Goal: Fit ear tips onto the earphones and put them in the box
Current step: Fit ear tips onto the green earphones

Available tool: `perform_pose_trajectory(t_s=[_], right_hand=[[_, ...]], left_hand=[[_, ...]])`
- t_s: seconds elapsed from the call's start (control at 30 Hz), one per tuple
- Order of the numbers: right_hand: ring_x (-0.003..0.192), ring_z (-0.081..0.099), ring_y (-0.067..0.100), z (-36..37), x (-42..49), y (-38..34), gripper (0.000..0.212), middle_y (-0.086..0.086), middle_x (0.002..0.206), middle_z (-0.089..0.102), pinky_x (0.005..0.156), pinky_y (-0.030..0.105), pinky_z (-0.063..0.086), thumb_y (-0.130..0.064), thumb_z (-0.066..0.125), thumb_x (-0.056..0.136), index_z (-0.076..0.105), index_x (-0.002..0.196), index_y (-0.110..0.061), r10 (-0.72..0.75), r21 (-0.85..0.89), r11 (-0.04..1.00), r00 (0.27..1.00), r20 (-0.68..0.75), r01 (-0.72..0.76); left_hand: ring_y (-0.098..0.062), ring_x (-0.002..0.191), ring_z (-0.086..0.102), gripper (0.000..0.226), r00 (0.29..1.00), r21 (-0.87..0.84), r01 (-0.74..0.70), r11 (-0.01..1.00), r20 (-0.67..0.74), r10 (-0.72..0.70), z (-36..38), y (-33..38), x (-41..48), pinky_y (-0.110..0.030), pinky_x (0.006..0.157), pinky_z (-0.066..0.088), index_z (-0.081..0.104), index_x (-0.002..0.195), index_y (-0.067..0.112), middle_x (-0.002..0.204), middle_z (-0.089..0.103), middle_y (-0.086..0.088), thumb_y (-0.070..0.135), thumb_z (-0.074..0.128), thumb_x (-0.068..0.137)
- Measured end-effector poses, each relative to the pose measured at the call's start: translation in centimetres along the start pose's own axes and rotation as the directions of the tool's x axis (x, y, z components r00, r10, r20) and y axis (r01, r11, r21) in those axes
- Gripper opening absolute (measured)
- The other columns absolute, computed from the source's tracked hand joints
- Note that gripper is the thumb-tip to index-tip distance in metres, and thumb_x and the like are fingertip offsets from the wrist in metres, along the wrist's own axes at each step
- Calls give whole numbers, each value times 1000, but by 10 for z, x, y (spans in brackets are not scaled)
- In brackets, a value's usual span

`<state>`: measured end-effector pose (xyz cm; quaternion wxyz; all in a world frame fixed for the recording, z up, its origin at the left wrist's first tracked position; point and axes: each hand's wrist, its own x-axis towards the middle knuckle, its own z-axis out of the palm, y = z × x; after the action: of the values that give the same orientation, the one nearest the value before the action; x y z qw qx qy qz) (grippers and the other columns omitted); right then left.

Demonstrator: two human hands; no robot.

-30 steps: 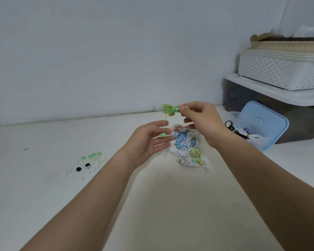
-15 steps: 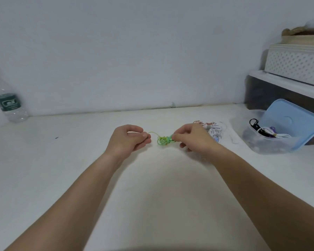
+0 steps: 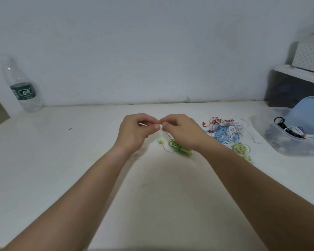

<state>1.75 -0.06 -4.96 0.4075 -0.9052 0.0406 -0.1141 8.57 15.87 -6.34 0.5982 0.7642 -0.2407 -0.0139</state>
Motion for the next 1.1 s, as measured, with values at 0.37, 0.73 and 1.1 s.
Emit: perform_pose_trajectory(t_s=[0.37,0.73,1.1], right_hand=[[64,65,8,18,20,16,9,9,79,74,70,31,50,-15,72,89,72,98,-16,122,391,916,990,-65,-87],[64,64,15,34,20,32,9,0,66,66,69,34,52,-11,70,87,70,93,-18,112,442,897,971,-213,-7],[62,63,16,38,22,35,8,7,74,71,65,34,52,-14,70,87,70,90,-22,108,421,907,972,-211,-9]], left_hand=[[-17,82,72,9,996,89,86,992,5,-87,-34,-11,21,-27,73,56,76,93,19,88,77,-4,14,75,86],[-16,80,70,9,976,515,156,843,49,-210,-35,-36,28,-44,70,61,74,77,31,83,72,10,37,69,82],[-18,70,69,8,977,550,140,823,57,-204,-32,-37,31,-35,49,54,74,74,28,79,71,7,24,75,80]])
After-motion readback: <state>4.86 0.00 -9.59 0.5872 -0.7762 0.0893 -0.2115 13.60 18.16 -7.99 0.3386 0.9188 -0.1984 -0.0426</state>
